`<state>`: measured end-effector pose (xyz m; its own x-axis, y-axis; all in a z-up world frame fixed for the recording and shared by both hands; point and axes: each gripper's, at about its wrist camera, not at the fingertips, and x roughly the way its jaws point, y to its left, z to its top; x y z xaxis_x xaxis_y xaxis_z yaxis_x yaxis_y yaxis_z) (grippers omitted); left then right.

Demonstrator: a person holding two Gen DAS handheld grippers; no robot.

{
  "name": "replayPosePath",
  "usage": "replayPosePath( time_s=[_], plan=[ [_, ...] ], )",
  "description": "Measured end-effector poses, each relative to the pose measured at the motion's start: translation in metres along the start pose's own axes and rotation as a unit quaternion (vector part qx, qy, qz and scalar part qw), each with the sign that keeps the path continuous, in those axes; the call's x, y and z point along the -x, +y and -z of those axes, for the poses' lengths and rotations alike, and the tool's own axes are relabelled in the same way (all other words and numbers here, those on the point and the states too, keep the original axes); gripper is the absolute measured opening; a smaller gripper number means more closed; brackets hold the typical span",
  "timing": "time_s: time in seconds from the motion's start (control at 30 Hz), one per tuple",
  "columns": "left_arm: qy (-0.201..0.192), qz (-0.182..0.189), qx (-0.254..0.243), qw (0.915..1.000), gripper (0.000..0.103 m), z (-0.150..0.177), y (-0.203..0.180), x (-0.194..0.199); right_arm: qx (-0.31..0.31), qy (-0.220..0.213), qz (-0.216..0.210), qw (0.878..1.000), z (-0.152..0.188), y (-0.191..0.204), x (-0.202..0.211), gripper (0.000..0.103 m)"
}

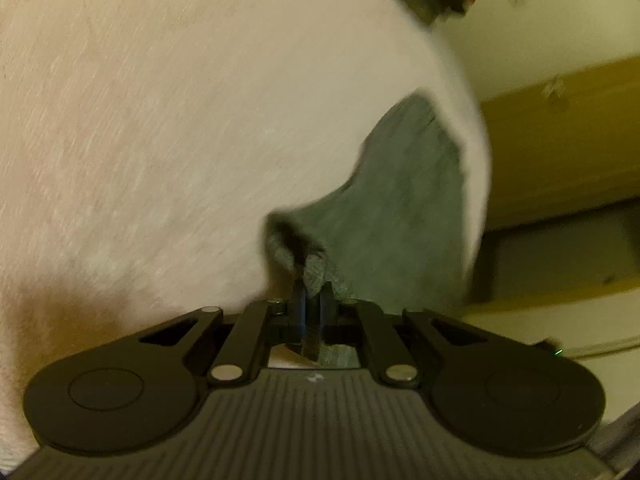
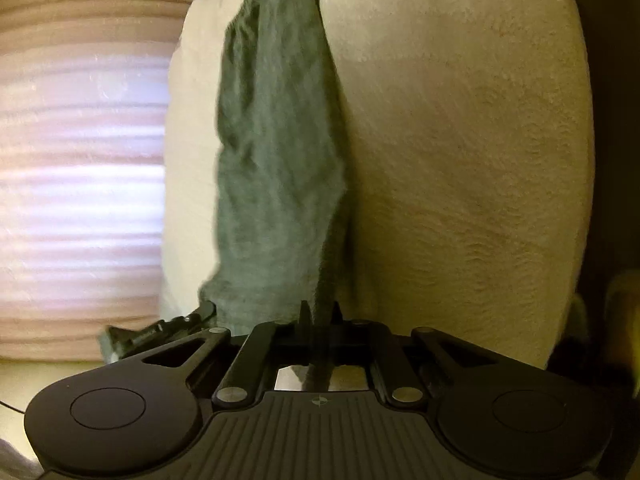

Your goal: Fold clothes

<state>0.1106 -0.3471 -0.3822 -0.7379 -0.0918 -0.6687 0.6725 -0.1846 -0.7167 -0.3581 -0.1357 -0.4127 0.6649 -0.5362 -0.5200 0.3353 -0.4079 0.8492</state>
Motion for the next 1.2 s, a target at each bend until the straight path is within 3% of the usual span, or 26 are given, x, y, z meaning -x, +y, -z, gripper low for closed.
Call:
replayPosePath(
  time_s=[0.13,0.3,0.5,0.7,0.77,0.83,0.9,0.97,1.07,1.13,1.2],
  plan=[
    [-0.035,0.028,0.012,0.9989,0.003,-0.021,-0.024,0.009,-0.044,-0.008,-0.026,0.999,-0.023,0.019,0.018,0.004],
    [-0.059,0.042,0.029,0.9969,0.003,-0.06,-0.058,-0.005,-0.105,-0.022,-0.036,0.994,-0.083,0.037,0.028,0.004],
    [-0.051,0.005,0.067,0.9965,0.003,-0.135,-0.073,-0.057,-0.134,-0.016,-0.009,0.991,-0.174,0.046,0.007,0.004],
    [-0.026,-0.044,0.133,0.9898,0.004,-0.175,-0.054,-0.118,-0.189,-0.021,0.019,0.982,-0.221,0.028,-0.024,0.005],
    [-0.029,-0.05,0.143,0.988,0.006,-0.182,-0.051,-0.127,-0.199,-0.039,0.014,0.979,-0.23,0.022,-0.026,0.019],
    [-0.048,-0.042,0.168,0.9838,0.015,-0.182,-0.048,-0.123,-0.196,-0.073,-0.016,0.978,-0.231,0.022,-0.019,0.075],
    [-0.07,-0.033,0.188,0.9791,0.023,-0.183,-0.045,-0.117,-0.189,-0.113,-0.054,0.974,-0.23,0.024,-0.008,0.076],
    [-0.093,-0.029,0.198,0.9754,0.023,-0.185,-0.043,-0.108,-0.143,-0.143,-0.053,0.978,-0.231,0.033,0.001,0.076],
    [-0.106,-0.045,0.151,0.9817,0.023,-0.188,-0.049,-0.091,0.016,-0.148,0.022,0.989,-0.225,0.058,0.013,0.074],
    [-0.106,-0.06,0.107,0.9868,0.023,-0.188,-0.055,-0.081,0.104,-0.12,0.056,0.986,-0.213,0.069,0.009,0.05],
    [-0.088,-0.075,0.055,0.9918,0.023,-0.184,-0.058,-0.078,0.189,-0.088,0.089,0.974,-0.2,0.081,0.003,0.047]
  ],
)
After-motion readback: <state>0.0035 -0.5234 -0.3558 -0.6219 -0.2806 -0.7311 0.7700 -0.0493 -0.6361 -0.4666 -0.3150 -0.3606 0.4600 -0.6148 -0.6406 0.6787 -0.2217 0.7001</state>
